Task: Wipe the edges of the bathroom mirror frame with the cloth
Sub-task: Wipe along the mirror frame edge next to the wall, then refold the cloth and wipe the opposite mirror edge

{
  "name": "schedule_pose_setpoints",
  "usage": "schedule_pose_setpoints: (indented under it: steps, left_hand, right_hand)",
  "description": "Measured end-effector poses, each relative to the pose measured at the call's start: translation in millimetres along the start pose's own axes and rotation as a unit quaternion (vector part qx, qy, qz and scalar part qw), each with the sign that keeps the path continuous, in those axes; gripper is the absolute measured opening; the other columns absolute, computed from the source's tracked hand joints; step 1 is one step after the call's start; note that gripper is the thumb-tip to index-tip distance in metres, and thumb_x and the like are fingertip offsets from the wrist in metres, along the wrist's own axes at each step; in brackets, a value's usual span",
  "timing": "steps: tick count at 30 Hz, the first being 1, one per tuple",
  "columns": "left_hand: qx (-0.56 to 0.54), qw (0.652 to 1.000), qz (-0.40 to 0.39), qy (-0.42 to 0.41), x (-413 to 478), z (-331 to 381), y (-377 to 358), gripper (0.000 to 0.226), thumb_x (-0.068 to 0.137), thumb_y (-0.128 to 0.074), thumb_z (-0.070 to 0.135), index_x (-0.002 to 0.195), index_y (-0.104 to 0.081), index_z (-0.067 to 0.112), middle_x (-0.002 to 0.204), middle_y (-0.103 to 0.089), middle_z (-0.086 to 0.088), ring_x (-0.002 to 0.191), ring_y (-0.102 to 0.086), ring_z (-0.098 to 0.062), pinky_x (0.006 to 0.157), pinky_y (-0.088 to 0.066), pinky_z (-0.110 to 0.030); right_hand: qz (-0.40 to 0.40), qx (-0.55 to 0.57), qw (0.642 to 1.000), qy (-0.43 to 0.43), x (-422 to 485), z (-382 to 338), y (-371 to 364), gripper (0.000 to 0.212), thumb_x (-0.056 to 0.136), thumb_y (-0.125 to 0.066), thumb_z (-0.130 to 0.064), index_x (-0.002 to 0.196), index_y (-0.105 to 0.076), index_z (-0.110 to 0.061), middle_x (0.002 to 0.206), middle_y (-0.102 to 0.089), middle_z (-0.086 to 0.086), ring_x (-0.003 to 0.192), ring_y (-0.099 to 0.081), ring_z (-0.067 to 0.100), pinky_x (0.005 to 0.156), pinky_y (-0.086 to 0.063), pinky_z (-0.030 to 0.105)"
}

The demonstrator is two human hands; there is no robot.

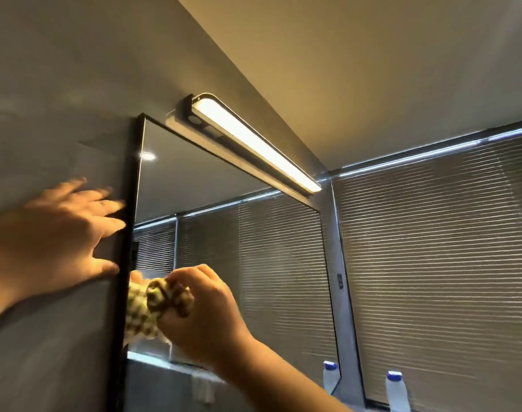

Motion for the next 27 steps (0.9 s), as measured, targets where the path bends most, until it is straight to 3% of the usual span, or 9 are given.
schedule_pose_setpoints:
  steps: [3, 6, 8, 10, 12, 16, 19, 22, 27]
  left_hand:
    - [-0.003, 0.999, 0.037, 0.001, -1.0, 0.3, 10.8, 0.055, 0.047, -0.085, 0.051, 0.089, -0.077, 0.017, 0.110, -0.072, -0.011, 0.110, -0.064, -0.032, 0.115, 0.008, -0.024]
    - [-0.058, 0.997, 0.047, 0.031, -4.3, 3.4, 22.9, 0.039, 0.066, -0.061, 0.054, 0.077, -0.075, 0.020, 0.098, -0.074, -0.007, 0.102, -0.068, -0.028, 0.115, -0.002, -0.021]
    - [-0.099, 0.993, 0.024, 0.058, -6.4, -0.9, 26.5, 0.044, 0.074, -0.044, 0.060, 0.074, -0.070, 0.025, 0.089, -0.072, 0.003, 0.098, -0.067, -0.026, 0.115, -0.020, -0.031]
    - [-0.167, 0.979, 0.025, 0.115, -10.6, -3.4, 32.1, 0.044, 0.078, -0.040, 0.070, 0.083, -0.068, 0.036, 0.091, -0.071, 0.011, 0.111, -0.062, -0.022, 0.110, -0.035, -0.044]
    - [-0.251, 0.948, 0.074, 0.180, -16.1, 1.8, 45.3, 0.024, 0.082, -0.055, 0.061, 0.082, -0.067, 0.040, 0.087, -0.069, 0.012, 0.111, -0.060, -0.022, 0.099, -0.044, -0.043]
    - [-0.403, 0.884, 0.090, 0.219, -15.9, 39.7, 71.9, 0.012, 0.088, -0.068, 0.034, 0.085, -0.074, 0.024, 0.073, -0.065, 0.011, 0.073, -0.061, -0.013, 0.068, -0.042, -0.026]
    - [-0.501, 0.835, 0.070, 0.216, -24.4, 71.9, 105.2, 0.019, 0.089, -0.065, 0.041, 0.096, -0.074, 0.026, 0.088, -0.071, 0.010, 0.088, -0.065, -0.012, 0.082, -0.047, -0.031]
    - [-0.572, 0.788, 0.097, 0.207, -47.2, 106.0, 137.2, 0.026, 0.080, -0.063, 0.052, 0.095, -0.074, 0.035, 0.086, -0.074, 0.014, 0.089, -0.069, -0.007, 0.093, -0.052, -0.038]
    - [-0.660, 0.734, 0.059, 0.151, -102.3, 193.3, 151.9, 0.021, 0.074, -0.062, 0.047, 0.090, -0.072, 0.037, 0.088, -0.072, 0.026, 0.083, -0.067, 0.008, 0.073, -0.050, -0.007]
  right_hand:
    - [0.013, -0.002, 0.999, -0.036, -31.1, -3.5, 15.8, 0.037, 0.070, -0.063, -0.024, 0.106, -0.068, -0.018, 0.099, -0.062, -0.003, 0.084, -0.054, 0.001, 0.079, -0.039, 0.005]
    - [-0.012, 0.003, 0.997, -0.075, -72.1, -12.3, 30.2, 0.040, 0.070, -0.057, -0.028, 0.106, -0.071, -0.019, 0.093, -0.061, -0.006, 0.081, -0.053, -0.004, 0.076, -0.040, 0.006]
    - [-0.031, 0.009, 0.993, -0.113, -99.0, -19.3, 41.2, 0.030, 0.072, -0.061, -0.021, 0.099, -0.072, -0.022, 0.088, -0.059, -0.009, 0.080, -0.055, 0.000, 0.073, -0.044, 0.011]
    - [-0.041, 0.012, 0.986, -0.158, -125.7, -22.4, 53.6, 0.024, 0.073, -0.064, -0.019, 0.095, -0.071, -0.025, 0.089, -0.061, -0.009, 0.083, -0.059, 0.007, 0.074, -0.051, 0.021]
    - [-0.029, 0.015, 0.979, -0.199, -150.3, -25.1, 69.8, 0.024, 0.075, -0.066, -0.017, 0.095, -0.070, -0.029, 0.088, -0.063, -0.009, 0.081, -0.062, 0.012, 0.073, -0.055, 0.029]
    - [0.007, 0.096, 0.960, -0.263, -179.8, -43.3, 103.6, 0.015, 0.087, -0.071, -0.008, 0.096, -0.071, -0.020, 0.074, -0.072, 0.007, 0.062, -0.069, 0.021, 0.055, -0.057, 0.036]
    - [0.033, 0.113, 0.954, -0.275, -188.5, -55.4, 127.2, 0.014, 0.086, -0.073, -0.005, 0.094, -0.068, -0.014, 0.075, -0.073, 0.010, 0.063, -0.070, 0.026, 0.057, -0.058, 0.042]
    - [0.063, 0.094, 0.955, -0.274, -193.1, -61.2, 146.4, 0.015, 0.084, -0.075, -0.005, 0.090, -0.067, -0.017, 0.077, -0.073, 0.008, 0.069, -0.072, 0.023, 0.060, -0.060, 0.041]
    - [0.075, 0.103, 0.962, -0.243, -195.1, -79.4, 159.1, 0.016, 0.083, -0.075, -0.006, 0.094, -0.068, -0.014, 0.082, -0.074, 0.004, 0.078, -0.074, 0.019, 0.065, -0.059, 0.027]
Point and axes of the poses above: each hand's wrist, its own x-axis towards the middle knuckle, its own y-axis out of the back of the hand, z = x × y, the point moved 5 cm from there along x, towards the middle knuckle
